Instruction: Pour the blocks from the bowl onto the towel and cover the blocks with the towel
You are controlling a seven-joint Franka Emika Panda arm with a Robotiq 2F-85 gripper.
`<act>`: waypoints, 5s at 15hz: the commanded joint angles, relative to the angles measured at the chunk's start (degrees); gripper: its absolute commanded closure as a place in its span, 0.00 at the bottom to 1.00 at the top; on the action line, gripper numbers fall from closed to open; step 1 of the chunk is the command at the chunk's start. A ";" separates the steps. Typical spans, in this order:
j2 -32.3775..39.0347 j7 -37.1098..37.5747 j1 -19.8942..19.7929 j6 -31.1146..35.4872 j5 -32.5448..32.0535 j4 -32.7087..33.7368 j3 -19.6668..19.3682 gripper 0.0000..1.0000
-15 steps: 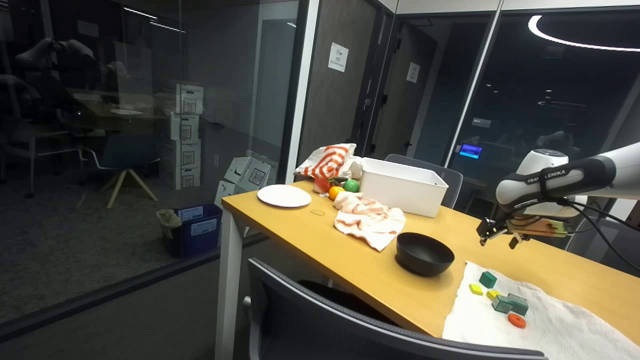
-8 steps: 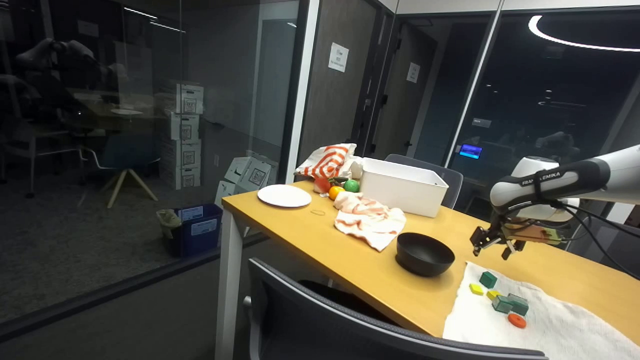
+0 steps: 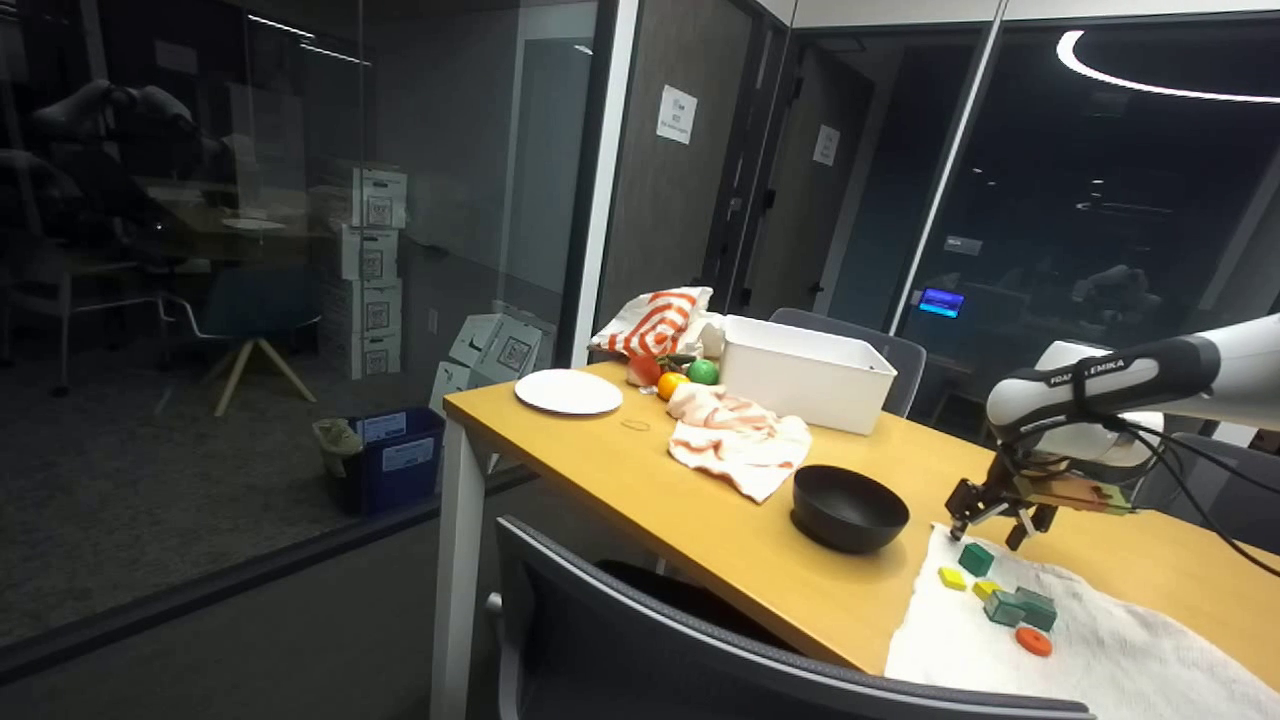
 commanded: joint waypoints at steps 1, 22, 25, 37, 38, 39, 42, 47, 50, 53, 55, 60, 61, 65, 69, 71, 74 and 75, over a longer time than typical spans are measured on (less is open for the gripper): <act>0.11 -2.61 -1.00 -3.10 2.89 2.28 2.33 0.00; 1.41 -9.48 -1.05 -4.55 2.04 4.62 2.28 0.93; 0.12 -8.59 -0.36 -4.08 1.60 4.06 1.95 0.99; -10.00 0.01 4.74 -10.42 -10.59 0.79 -5.64 0.92; -10.81 0.76 5.32 -11.80 -12.41 0.12 -6.30 0.93; -11.34 1.42 5.75 -13.49 -13.63 0.03 -6.57 0.92; -12.91 3.06 6.45 -20.27 -15.22 -0.43 -6.66 0.94; -15.83 7.19 7.59 -32.15 -18.43 -1.30 -6.93 0.93; -16.57 7.96 7.09 -39.50 -18.32 -1.27 -6.35 0.93; -15.66 8.09 5.54 -43.32 -15.99 -2.04 -5.77 0.94; -15.54 9.46 4.55 -44.21 -13.72 -4.34 -5.67 0.93; -14.81 11.77 1.76 -50.00 -4.58 -9.28 -5.56 0.93; -14.23 11.85 1.09 -51.83 -2.47 -9.26 -5.55 0.94; -11.94 14.66 -0.44 -57.99 4.48 -7.74 -5.89 0.96; -11.14 16.60 -0.88 -55.87 8.88 -6.73 -6.04 0.66; -11.67 17.88 -0.24 -53.07 9.23 -6.91 -6.34 0.50; -13.35 20.05 1.70 -47.67 6.35 -6.20 -6.64 0.27; -14.08 20.03 2.63 -45.41 4.82 -5.96 -6.49 0.19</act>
